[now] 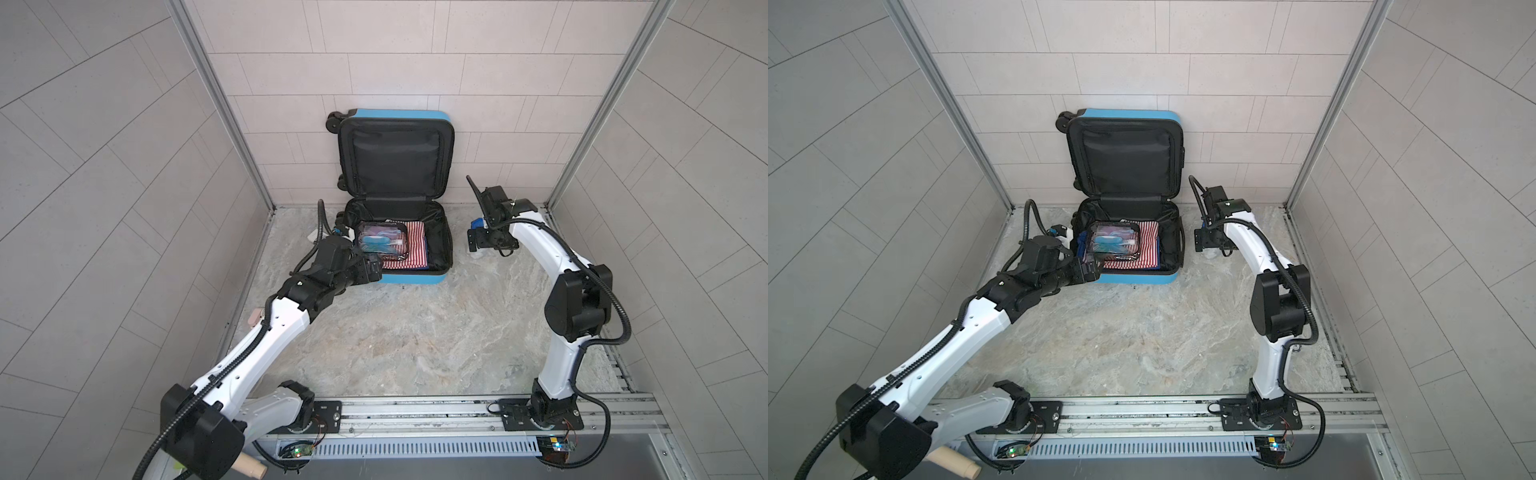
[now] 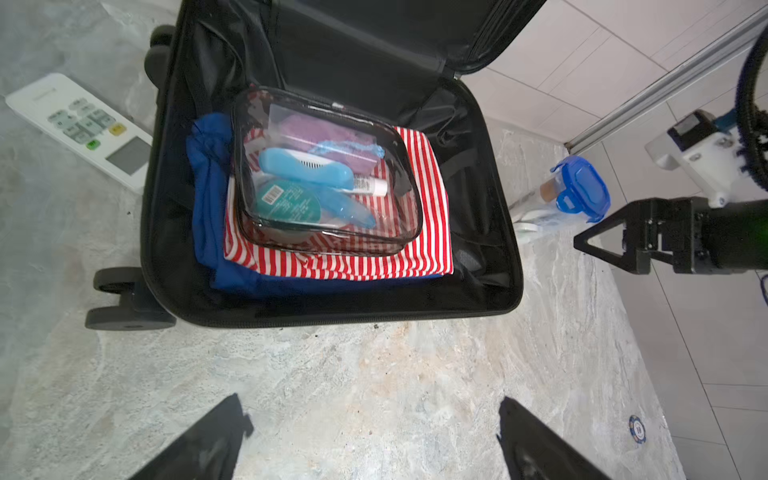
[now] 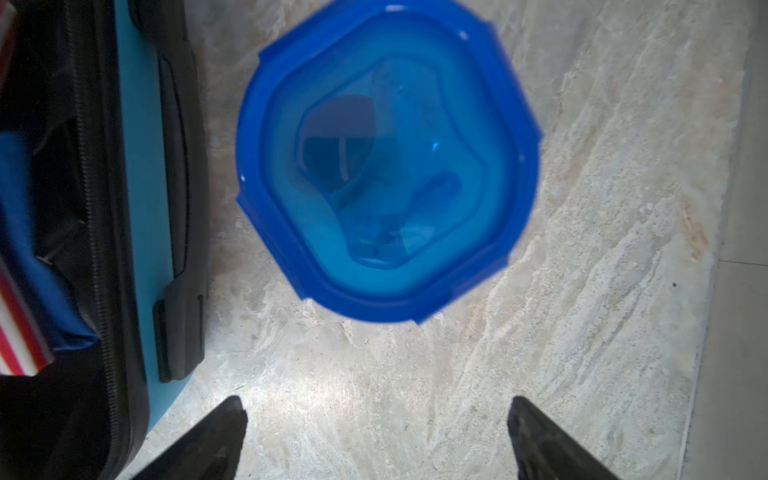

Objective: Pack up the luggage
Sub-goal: 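Reach the right gripper to the blue-lidded container while the left gripper withdraws, then grasp the blue-lidded container with the right gripper and lift it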

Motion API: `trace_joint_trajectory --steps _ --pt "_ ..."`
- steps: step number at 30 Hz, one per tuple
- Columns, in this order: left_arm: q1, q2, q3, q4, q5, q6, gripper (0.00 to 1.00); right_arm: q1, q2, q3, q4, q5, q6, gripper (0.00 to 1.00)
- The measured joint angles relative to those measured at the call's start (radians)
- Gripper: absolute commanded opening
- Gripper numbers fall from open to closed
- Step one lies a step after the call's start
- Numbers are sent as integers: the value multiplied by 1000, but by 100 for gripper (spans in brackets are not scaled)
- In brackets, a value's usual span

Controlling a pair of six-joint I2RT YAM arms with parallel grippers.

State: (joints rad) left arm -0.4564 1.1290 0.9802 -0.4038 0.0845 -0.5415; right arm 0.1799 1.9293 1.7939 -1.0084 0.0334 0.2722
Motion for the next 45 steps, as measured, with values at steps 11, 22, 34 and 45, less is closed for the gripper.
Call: trace_joint_trajectory --steps 11,22,34,45 --pt "-51 -43 -96 56 -10 -47 100 -18 154 229 -61 72 0 100" --pt "-53 -43 -109 71 -10 -62 100 -26 292 440 -147 94 -4 99" --pt "-53 -38 -109 77 -10 -72 100 -55 385 571 -197 108 -19 99" --pt "-53 -29 -109 75 -11 -80 100 -75 455 622 -197 99 -26 94"
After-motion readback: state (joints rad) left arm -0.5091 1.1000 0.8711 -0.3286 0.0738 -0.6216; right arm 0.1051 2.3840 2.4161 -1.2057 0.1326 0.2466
